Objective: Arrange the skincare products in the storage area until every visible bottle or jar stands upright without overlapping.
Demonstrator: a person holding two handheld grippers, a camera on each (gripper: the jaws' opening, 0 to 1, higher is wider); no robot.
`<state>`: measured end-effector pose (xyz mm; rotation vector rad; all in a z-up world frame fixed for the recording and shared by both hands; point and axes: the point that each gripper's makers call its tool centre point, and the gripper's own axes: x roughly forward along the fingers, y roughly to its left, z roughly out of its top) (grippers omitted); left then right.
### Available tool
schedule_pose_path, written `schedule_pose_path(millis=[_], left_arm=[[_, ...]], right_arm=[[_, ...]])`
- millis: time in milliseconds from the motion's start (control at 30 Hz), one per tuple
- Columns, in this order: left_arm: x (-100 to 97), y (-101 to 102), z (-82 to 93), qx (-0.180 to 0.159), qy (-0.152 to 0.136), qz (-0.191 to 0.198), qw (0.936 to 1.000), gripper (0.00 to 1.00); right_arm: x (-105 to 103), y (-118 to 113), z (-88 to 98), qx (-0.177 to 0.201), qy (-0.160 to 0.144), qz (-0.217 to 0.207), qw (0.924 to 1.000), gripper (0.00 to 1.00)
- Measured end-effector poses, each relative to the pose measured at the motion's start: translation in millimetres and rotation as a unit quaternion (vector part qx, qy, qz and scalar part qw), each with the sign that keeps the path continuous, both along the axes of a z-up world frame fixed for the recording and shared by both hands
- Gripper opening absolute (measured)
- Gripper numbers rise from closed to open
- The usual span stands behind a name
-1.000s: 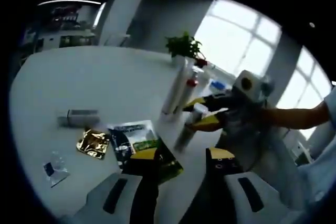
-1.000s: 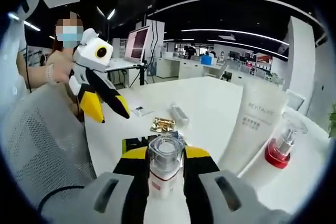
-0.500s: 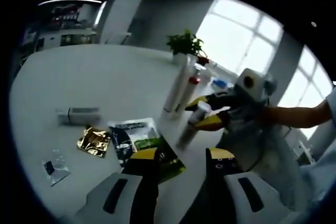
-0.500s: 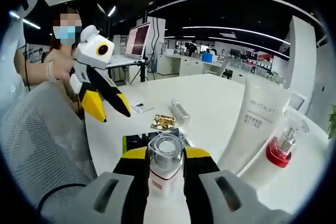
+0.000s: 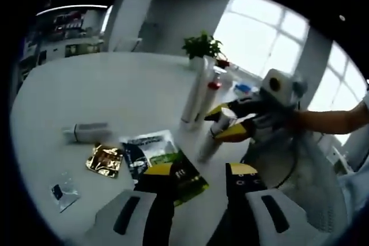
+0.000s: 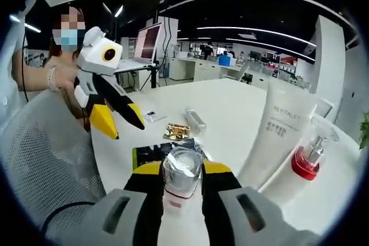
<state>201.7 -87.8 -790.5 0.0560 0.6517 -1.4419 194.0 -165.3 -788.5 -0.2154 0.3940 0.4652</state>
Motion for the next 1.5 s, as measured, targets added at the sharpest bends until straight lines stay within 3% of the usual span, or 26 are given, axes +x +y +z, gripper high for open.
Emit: schedule_pose_path(millis=[200,267,300,433,533,633,1033,1500], left_arm=[[3.4,-3,0.2,0.015,-0.021,-0.001,0.9997,0.32],[4.3,-7,1.8,0.025,-0.049,-0.006,0.9985,0.34],[2.4,-11,2.6,0.029,-0.063,-0.011,0.9975,0.35],[-9.1,-26,-0.7,0.045,-0.076,-0.035,0.9955,0.36],[-14.6,-36,-7.5,0.077,-0.117,-0.066,0.988,0.38],[-17.7,-43,-8.4,0.086,-0.144,-0.083,0.9824,0.4],[-12.0,-56,-8.1,0.072,-0.139,-0.066,0.9854,0.43],[-13.2,-68,-22.0,0.087,-0.13,-0.06,0.9858,0.41]], right_arm=[[-2,1,0.4,-0.003,0.006,0.02,0.9998,0.25],[-5,2,-0.3,-0.011,0.01,0.028,0.9995,0.25],[-6,3,-0.1,-0.012,0.01,0.034,0.9993,0.25],[-7,2,0.4,-0.015,0.013,0.044,0.9988,0.26],[-6,1,2.6,-0.007,0.009,0.047,0.9988,0.25],[-6,1,3.9,-0.019,0.003,0.056,0.9982,0.25],[-2,1,9.8,-0.035,-0.013,0.09,0.9952,0.25],[-8,6,8.4,-0.029,-0.017,0.104,0.994,0.3]])
